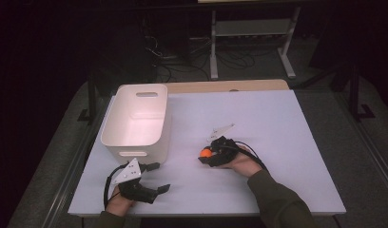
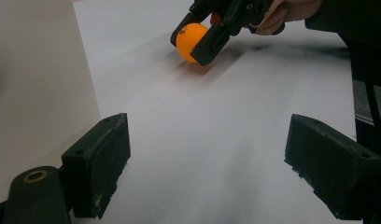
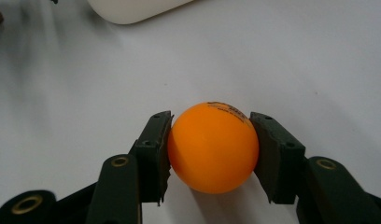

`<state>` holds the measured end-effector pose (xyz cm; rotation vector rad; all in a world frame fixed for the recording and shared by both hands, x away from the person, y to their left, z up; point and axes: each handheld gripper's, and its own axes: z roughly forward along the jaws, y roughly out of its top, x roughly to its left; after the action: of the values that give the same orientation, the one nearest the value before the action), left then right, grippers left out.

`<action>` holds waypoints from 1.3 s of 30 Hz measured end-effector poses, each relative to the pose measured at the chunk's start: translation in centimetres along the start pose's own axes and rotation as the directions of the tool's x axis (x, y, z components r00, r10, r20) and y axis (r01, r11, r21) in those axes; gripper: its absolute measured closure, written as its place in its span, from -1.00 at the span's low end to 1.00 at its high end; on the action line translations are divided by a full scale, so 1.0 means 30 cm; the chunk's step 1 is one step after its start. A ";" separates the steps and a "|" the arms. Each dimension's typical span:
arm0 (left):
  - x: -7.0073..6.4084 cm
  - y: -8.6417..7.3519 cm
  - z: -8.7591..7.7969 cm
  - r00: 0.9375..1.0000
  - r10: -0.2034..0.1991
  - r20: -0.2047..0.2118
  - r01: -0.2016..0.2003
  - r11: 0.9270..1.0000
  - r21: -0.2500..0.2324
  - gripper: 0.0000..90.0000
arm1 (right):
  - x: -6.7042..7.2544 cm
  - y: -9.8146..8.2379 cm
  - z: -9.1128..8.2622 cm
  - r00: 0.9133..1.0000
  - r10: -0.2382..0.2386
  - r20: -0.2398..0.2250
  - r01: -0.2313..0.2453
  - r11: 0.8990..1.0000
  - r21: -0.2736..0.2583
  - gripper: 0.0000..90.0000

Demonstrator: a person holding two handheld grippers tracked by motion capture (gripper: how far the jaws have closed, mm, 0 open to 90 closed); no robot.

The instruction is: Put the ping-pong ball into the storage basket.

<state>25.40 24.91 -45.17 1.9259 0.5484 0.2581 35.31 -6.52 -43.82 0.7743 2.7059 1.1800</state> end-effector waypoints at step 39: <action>0.000 0.000 0.000 1.000 -0.003 0.000 0.003 1.000 -0.001 -0.69 | 0.054 0.092 0.030 0.998 -0.041 -0.052 0.039 0.998 -0.039 0.09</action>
<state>25.40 24.92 -45.17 1.9234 0.5512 0.2560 35.30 -3.54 -42.32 0.6901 2.7184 1.2564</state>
